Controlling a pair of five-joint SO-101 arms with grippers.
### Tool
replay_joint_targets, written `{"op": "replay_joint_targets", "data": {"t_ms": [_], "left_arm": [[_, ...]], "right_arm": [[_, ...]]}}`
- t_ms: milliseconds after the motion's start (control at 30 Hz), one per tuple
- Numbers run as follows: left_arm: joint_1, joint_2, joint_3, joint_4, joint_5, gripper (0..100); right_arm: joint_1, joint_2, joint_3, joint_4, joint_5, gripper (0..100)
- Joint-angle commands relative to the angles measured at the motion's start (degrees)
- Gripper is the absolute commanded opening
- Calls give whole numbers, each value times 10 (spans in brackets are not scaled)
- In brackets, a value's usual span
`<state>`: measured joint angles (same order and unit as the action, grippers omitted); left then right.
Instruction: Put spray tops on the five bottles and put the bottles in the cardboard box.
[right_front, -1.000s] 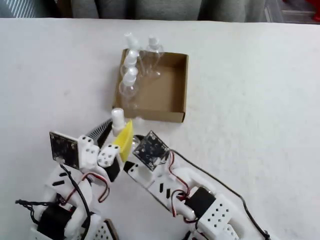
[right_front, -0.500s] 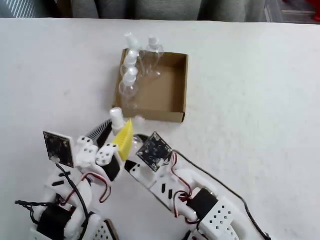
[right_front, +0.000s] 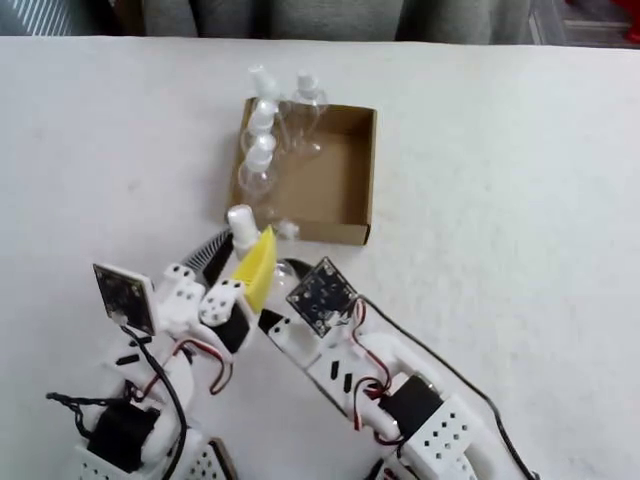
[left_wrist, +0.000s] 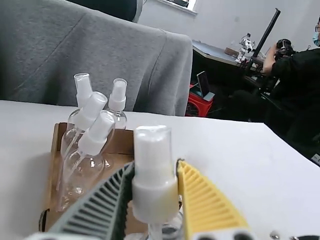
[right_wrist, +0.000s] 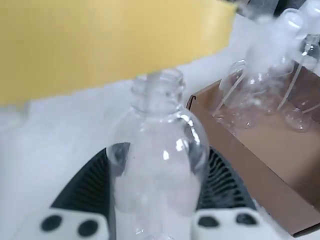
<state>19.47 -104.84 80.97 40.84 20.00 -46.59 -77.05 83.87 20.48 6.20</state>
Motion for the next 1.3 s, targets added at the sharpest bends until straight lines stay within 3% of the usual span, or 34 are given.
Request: {"op": "replay_joint_targets", "data": {"t_ms": [0,433,700,1267], "left_arm": [[0,0,33,-47,-13,24],[19,0,34,-54,-18,27],[13,0,37,-50,29,295],[-6,0,-7,-8,33,267]], "right_arm": [[30,-42,-22,8,-6,17],[34,-58,-22,19,-5,17],[34,-58,-22,19,-4,17],[35,-55,-22,17,-2,17]]}}
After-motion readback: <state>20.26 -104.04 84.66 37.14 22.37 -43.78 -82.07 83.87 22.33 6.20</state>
